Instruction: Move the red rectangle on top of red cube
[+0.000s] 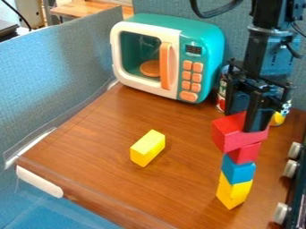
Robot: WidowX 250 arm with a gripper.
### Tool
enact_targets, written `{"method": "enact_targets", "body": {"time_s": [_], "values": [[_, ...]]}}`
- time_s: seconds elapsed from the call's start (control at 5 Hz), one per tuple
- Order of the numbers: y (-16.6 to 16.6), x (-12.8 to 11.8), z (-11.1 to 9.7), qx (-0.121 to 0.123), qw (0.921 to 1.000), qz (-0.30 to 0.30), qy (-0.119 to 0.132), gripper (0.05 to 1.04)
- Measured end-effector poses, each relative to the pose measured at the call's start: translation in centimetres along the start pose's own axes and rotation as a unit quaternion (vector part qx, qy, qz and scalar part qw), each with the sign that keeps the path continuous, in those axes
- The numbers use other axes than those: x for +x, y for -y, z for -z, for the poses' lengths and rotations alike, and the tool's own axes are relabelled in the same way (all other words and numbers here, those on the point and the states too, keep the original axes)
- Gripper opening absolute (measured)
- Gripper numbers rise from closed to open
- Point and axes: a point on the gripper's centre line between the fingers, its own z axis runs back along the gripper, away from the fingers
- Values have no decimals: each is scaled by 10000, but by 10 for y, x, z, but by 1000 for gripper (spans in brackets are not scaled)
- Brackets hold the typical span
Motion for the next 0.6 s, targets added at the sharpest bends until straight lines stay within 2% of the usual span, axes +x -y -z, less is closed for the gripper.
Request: {"method": "enact_targets", "body": {"time_s": [0.4,0.6], "values": [[0,0,0,4,10000,-16,7,540],[0,0,0,14,10000,-7,10,610]]}}
